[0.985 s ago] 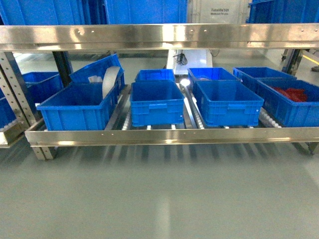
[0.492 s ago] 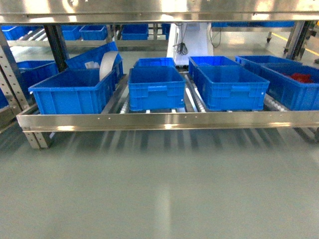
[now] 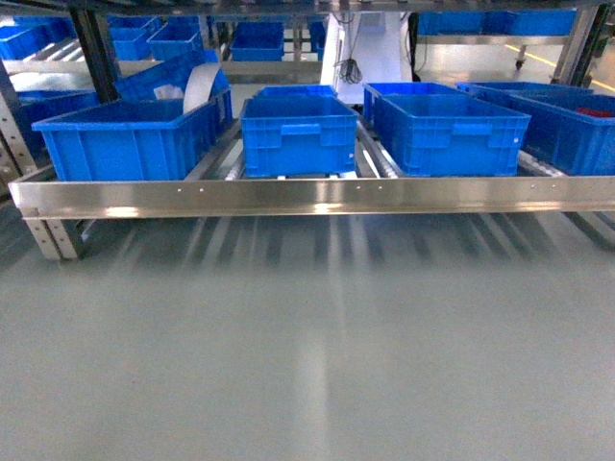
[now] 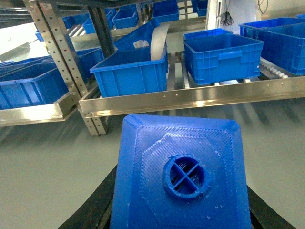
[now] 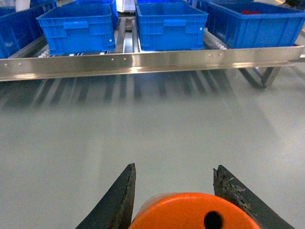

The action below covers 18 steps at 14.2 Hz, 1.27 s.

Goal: Sort blue parts and orange caps into right shelf containers

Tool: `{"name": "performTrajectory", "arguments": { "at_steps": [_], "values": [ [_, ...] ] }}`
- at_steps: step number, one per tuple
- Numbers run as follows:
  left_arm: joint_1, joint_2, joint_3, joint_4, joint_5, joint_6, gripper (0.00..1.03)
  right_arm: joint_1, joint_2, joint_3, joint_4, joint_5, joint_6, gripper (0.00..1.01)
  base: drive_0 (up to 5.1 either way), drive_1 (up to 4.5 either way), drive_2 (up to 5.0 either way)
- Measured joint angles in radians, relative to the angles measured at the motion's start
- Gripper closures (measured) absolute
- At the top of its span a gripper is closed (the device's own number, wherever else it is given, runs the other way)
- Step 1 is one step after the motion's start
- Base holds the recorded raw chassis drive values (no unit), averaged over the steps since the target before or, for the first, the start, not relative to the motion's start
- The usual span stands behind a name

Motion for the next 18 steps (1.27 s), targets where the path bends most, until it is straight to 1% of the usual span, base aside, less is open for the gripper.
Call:
{"name": "performTrajectory", "arguments": {
  "at_steps": [18],
  "values": [
    [0.001,0.0,-0.001,-0.002,-0.004,0.0,0.59,0.0,0.0,0.0,0.0,0.0,0.0,0.59,0.0,0.0,0.0]
  ]
}}
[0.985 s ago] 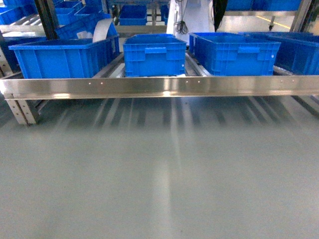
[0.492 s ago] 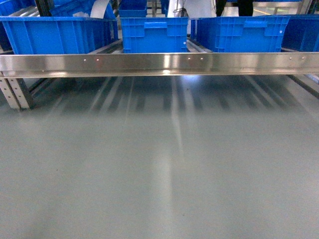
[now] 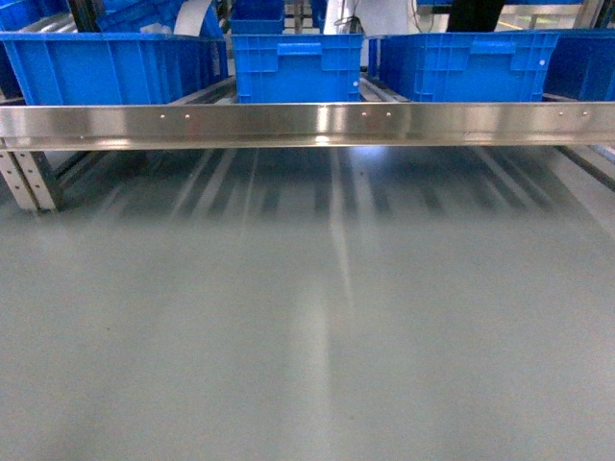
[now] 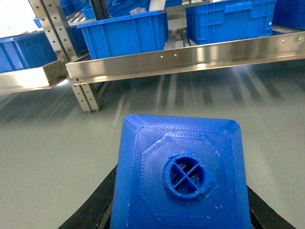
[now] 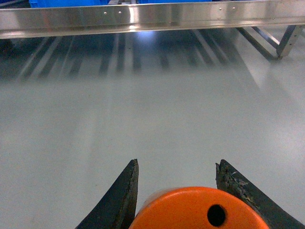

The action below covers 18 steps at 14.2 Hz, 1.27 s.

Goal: Sort blue parts and orange caps into right shelf containers

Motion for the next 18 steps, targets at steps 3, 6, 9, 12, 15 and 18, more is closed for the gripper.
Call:
{"name": "performTrajectory", "arguments": {
  "at_steps": [3,6,9,12,15,18],
  "values": [
    [0.0,-0.002,0.0,0.0,0.0,0.0,0.59,0.0,0.0,0.0,0.002,0.0,0.0,0.59,0.0,0.0,0.0],
    [-0.001,-0.002,0.0,-0.001,0.003,0.0,0.59,0.0,0.0,0.0,0.0,0.0,0.0,0.59,0.0,0.0,0.0],
    [-0.001,-0.002,0.0,-0.002,0.004,0.0,0.59,0.0,0.0,0.0,0.002,0.001,0.0,0.59,0.0,0.0,0.0],
    [-0.001,-0.001,0.0,0.002,0.004,0.0,0.59,0.0,0.0,0.0,0.002,0.001,0.0,0.59,0.0,1.23,-1.3],
    [-0.002,0.0,0.0,0.003,0.008,0.0,0.59,0.0,0.0,0.0,0.002,0.002,0.0,0.59,-0.1,3.7,-3.9],
    [0.0,0.001,0.0,-0.001,0.003,0.0,0.59,0.0,0.001,0.0,0.001,0.001,0.0,0.59,-0.1,3.7,-3.9]
  ]
}}
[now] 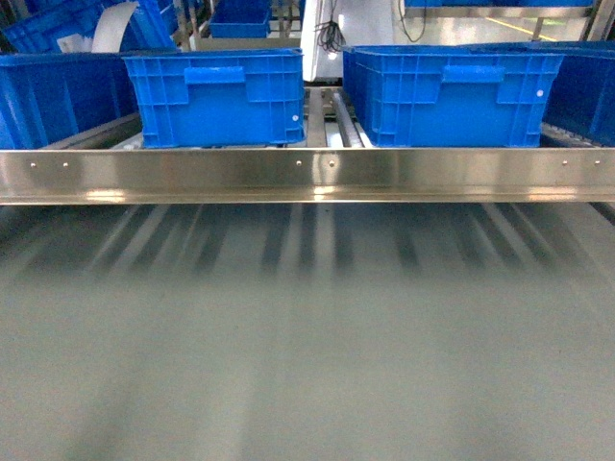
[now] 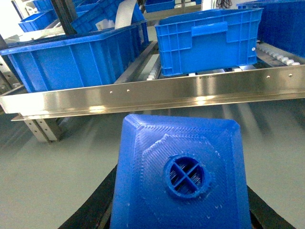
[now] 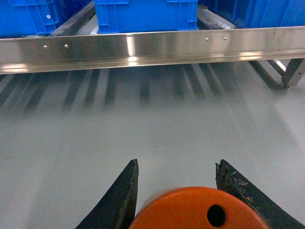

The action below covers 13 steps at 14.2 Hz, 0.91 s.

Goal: Sort blue parts and orange caps into right shelf containers

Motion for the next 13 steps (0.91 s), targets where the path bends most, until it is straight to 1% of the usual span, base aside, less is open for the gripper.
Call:
{"name": "performTrajectory", "arguments": {
  "at_steps": [13],
  "values": [
    [-0.003,-0.002,0.0,0.002,0.003,0.0,0.59,0.0,-0.001,0.0,0.0,0.003,0.0,0.59,-0.1,3.7,-3.9]
  ]
}}
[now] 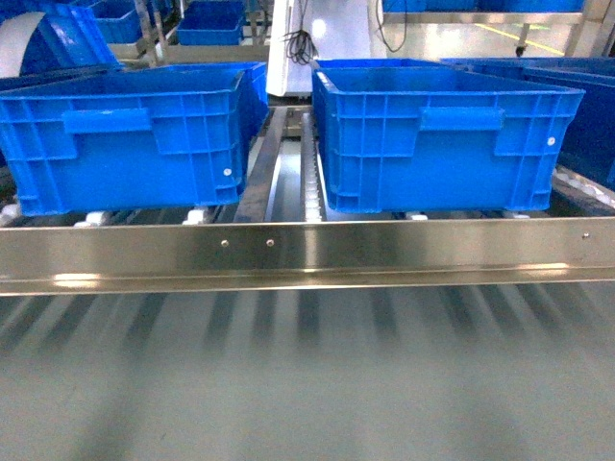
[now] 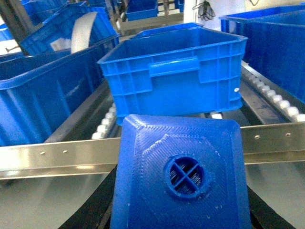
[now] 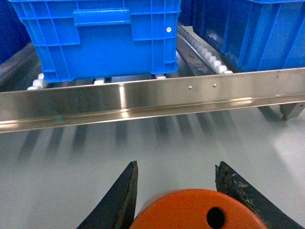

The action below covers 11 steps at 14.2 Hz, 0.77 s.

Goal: Sort blue parts and orange caps into right shelf containers

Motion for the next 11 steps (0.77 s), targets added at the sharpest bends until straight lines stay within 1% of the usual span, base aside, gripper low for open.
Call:
{"name": "performTrajectory", "arguments": {
  "at_steps": [11],
  "values": [
    [0.0,0.004,0.0,0.0,-0.001,0.0,0.59,0.0,0.001,0.0,0.0,-0.003,0.0,0.59,-0.1,3.7,-3.9]
  ]
}}
